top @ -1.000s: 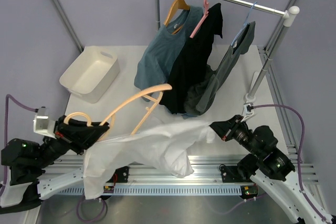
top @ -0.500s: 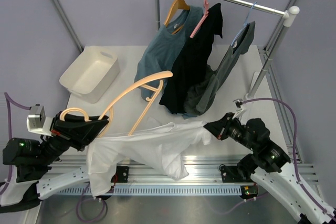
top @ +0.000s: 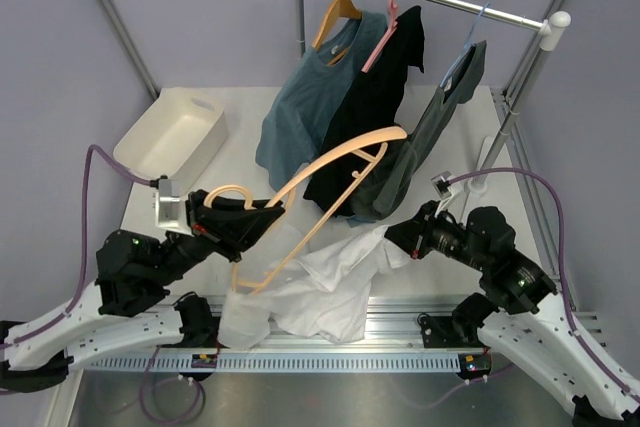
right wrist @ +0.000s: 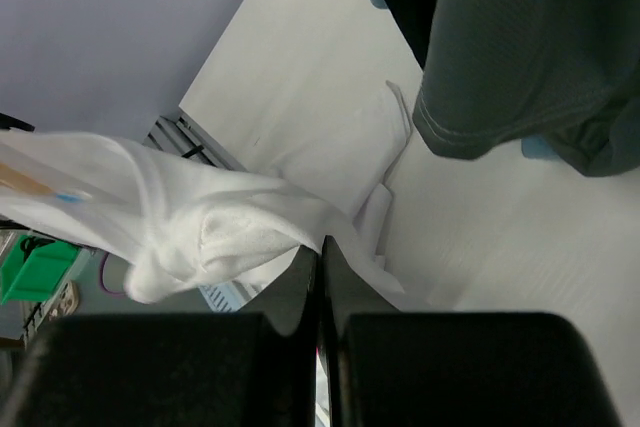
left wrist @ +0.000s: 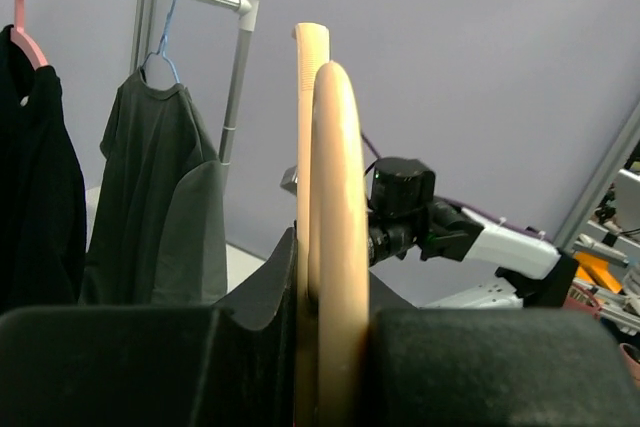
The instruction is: Remove the t-shirt from the hanger
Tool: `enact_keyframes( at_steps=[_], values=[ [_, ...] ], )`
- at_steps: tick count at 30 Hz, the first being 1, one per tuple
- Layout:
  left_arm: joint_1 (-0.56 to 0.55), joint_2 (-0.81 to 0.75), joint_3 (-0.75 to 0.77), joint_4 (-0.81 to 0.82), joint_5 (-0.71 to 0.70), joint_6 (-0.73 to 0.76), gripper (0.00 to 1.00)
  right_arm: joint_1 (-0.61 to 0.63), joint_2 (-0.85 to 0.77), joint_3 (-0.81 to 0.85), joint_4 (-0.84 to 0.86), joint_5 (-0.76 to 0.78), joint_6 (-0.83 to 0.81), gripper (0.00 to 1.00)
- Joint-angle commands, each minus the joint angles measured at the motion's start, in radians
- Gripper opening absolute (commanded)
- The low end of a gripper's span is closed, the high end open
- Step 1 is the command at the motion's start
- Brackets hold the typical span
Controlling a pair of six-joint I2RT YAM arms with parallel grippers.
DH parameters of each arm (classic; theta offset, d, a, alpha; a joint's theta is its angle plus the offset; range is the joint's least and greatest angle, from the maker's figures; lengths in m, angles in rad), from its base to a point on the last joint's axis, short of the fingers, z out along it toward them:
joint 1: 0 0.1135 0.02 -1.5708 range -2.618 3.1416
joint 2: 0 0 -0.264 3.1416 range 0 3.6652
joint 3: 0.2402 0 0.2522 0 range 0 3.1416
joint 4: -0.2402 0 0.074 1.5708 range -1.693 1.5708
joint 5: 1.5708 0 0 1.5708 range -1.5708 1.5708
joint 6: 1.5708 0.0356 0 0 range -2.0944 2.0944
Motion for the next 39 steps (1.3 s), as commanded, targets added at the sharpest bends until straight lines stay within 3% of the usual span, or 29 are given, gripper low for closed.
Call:
enact_keyframes(
  at_steps=[1,9,14,18,26,29,36,38,39],
  values=[
    [0.002,0.059,0.055,0.140,-0.005,0.065,0.00,-0.003,0.064,0.090,0.020,-0.022,-0.058,0.00],
    [0.002,0.070,0.067,0.146,-0.094,0.131,0.00,-0.004,0.135,0.111,-0.011,0.112,-0.081,0.00],
    [0.001,0.081,0.170,-0.021,0.030,0.152,0.00,-0.003,0.132,0.105,-0.007,0.255,-0.068,0.00],
    [0.002,0.080,0.195,-0.101,0.080,0.158,0.00,-0.003,0.132,0.270,-0.052,0.410,-0.089,0.00],
    [0.002,-0.009,0.133,-0.119,0.221,0.188,0.00,-0.003,0.250,0.493,-0.069,0.349,-0.164,0.00],
    [0.001,-0.034,0.109,-0.148,0.287,0.189,0.00,-0.003,0.243,0.418,0.004,0.210,-0.131,0.00],
    [0.001,-0.049,0.089,-0.191,0.394,0.192,0.00,-0.003,0.235,-0.025,0.331,-0.090,-0.057,0.00],
    [0.002,-0.045,0.089,-0.211,0.425,0.195,0.00,-0.001,0.287,-0.076,0.424,-0.108,-0.046,0.04],
    [0.001,-0.045,0.086,-0.216,0.445,0.198,0.00,-0.001,0.310,-0.108,0.441,-0.122,-0.051,0.17]
  ],
)
